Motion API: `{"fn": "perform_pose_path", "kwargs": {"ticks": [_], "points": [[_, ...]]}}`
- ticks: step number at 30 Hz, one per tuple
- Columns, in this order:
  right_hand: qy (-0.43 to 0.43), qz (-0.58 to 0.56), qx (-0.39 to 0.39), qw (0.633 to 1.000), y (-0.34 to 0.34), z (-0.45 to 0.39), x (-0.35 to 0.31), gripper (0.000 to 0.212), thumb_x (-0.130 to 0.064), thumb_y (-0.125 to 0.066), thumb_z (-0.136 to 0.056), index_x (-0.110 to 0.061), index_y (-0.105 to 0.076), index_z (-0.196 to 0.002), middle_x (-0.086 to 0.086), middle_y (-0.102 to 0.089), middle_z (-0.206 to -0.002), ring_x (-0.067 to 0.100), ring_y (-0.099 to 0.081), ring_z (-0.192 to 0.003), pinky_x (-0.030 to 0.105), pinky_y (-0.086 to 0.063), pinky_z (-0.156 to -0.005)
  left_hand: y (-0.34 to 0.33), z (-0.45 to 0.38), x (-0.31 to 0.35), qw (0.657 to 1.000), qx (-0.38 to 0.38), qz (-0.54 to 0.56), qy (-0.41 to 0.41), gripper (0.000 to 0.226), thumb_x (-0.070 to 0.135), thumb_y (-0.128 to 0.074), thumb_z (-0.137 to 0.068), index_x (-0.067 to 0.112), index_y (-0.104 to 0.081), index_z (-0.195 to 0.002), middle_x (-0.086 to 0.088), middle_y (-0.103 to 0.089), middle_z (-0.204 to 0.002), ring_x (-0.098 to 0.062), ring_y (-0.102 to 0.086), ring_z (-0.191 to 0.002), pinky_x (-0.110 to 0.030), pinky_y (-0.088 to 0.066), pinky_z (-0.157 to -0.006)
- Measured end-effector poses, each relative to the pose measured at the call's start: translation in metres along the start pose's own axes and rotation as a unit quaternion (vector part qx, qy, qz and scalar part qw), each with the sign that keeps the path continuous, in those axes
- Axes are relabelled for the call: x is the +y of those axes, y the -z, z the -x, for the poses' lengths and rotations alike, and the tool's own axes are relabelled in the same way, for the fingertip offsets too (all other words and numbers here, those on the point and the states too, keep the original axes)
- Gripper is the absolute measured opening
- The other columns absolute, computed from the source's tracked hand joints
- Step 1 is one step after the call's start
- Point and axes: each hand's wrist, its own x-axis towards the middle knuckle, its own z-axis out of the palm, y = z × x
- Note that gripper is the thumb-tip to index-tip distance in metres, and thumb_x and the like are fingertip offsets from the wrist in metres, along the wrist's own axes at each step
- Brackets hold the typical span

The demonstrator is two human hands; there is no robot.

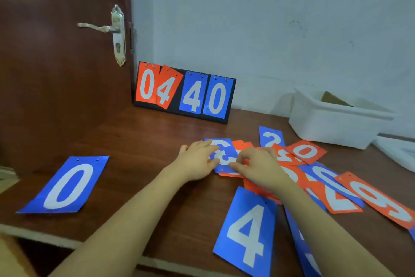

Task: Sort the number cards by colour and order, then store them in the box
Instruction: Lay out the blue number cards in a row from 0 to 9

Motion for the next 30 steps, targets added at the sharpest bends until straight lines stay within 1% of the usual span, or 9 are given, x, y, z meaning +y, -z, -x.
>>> {"fn": "perform_pose_path", "kwargs": {"ticks": [6, 12, 15, 18, 20, 22, 25, 28, 30], "points": [[-0.121, 0.055, 0.005, 0.991, -0.021, -0.004, 0.0, 0.07, -0.076, -0.049, -0.073, -0.017, -0.055, -0.111, 0.004, -0.045, -0.122, 0.025, -0.039, -0.118, 0.038, -0.028, -0.098, -0.006, -0.007, 0.0, 0.999, -0.018, -0.042, -0.011, 0.046, 0.047, -0.032, -0.095, 0.033, -0.035, -0.138, 0.004, -0.03, -0.148, -0.016, -0.023, -0.137, -0.04, -0.012, -0.11], [-0.16, -0.077, -0.015, 0.984, -0.022, -0.009, -0.004, 0.062, -0.06, -0.067, -0.072, -0.019, -0.048, -0.115, 0.004, -0.04, -0.124, 0.024, -0.036, -0.121, 0.035, -0.028, -0.099, -0.008, -0.002, -0.001, 0.998, 0.026, -0.048, -0.029, 0.044, 0.046, -0.035, -0.094, 0.03, -0.042, -0.134, 0.006, -0.042, -0.134, -0.011, -0.033, -0.128, -0.037, -0.012, -0.109], [-0.077, -0.074, 0.05, 0.993, -0.018, -0.01, -0.009, 0.037, -0.031, -0.067, -0.082, -0.024, -0.042, -0.109, -0.002, -0.044, -0.115, 0.02, -0.043, -0.112, 0.031, -0.03, -0.093, -0.011, 0.0, -0.001, 0.997, 0.071, -0.012, -0.031, 0.051, 0.044, -0.039, -0.093, 0.028, -0.029, -0.141, 0.004, -0.032, -0.144, -0.012, -0.029, -0.133, -0.036, -0.013, -0.109], [0.002, -0.213, 0.066, 0.975, -0.007, -0.007, -0.012, 0.027, -0.005, -0.054, -0.088, -0.025, -0.044, -0.102, -0.008, -0.053, -0.098, 0.014, -0.054, -0.1, 0.019, -0.047, -0.078, -0.004, -0.002, 0.0, 0.987, 0.155, -0.002, -0.046, 0.062, 0.04, -0.042, -0.093, 0.029, -0.01, -0.146, 0.003, -0.011, -0.155, -0.013, -0.011, -0.142, -0.036, -0.01, -0.112], [0.039, -0.275, 0.109, 0.954, 0.006, 0.0, -0.01, 0.025, -0.001, -0.052, -0.09, -0.019, -0.053, -0.106, -0.009, -0.056, -0.101, 0.005, -0.053, -0.099, 0.005, -0.044, -0.071, 0.004, -0.002, 0.006, 0.975, 0.207, -0.031, -0.07, 0.061, 0.037, -0.043, -0.094, 0.029, -0.012, -0.146, 0.002, -0.01, -0.156, -0.015, -0.005, -0.143, -0.037, -0.007, -0.114], [0.061, -0.295, 0.153, 0.941, 0.019, 0.007, -0.003, 0.025, -0.002, -0.053, -0.091, -0.013, -0.059, -0.112, -0.005, -0.06, -0.108, 0.002, -0.053, -0.099, 0.0, -0.04, -0.073, 0.012, 0.0, 0.013, 0.957, 0.263, -0.053, -0.111, 0.053, 0.032, -0.049, -0.092, 0.024, -0.031, -0.141, -0.001, -0.031, -0.149, -0.019, -0.02, -0.141, -0.039, -0.015, -0.111], [0.062, -0.316, 0.204, 0.925, 0.036, 0.023, 0.016, 0.025, -0.003, -0.053, -0.092, -0.015, -0.062, -0.111, -0.01, -0.061, -0.104, -0.006, -0.053, -0.095, 0.001, -0.041, -0.078, 0.019, 0.003, 0.035, 0.925, 0.319, -0.069, -0.193, 0.036, 0.021, -0.062, -0.085, 0.015, -0.058, -0.12, -0.004, -0.065, -0.105, -0.023, -0.06, -0.1, -0.033, -0.04, -0.084], [0.027, -0.314, 0.252, 0.915, 0.047, 0.041, 0.045, 0.024, -0.009, -0.055, -0.092, -0.022, -0.06, -0.112, -0.015, -0.059, -0.1, -0.01, -0.052, -0.085, 0.004, -0.041, -0.074, 0.018, 0.003, 0.068, 0.914, 0.312, -0.049, -0.255, 0.034, 0.015, -0.063, -0.079, 0.015, -0.063, -0.113, -0.001, -0.064, -0.081, -0.019, -0.059, -0.06, -0.024, -0.043, -0.054], [-0.045, -0.301, 0.266, 0.915, 0.051, 0.05, 0.075, 0.02, -0.016, -0.056, -0.092, -0.02, -0.062, -0.111, -0.005, -0.064, -0.104, 0.001, -0.055, -0.085, 0.011, -0.042, -0.074, 0.014, 0.002, 0.088, 0.921, 0.299, 0.008, -0.249, 0.032, 0.014, -0.057, -0.082, 0.016, -0.063, -0.113, -0.003, -0.062, -0.083, -0.022, -0.057, -0.059, -0.028, -0.047, -0.05]]}}
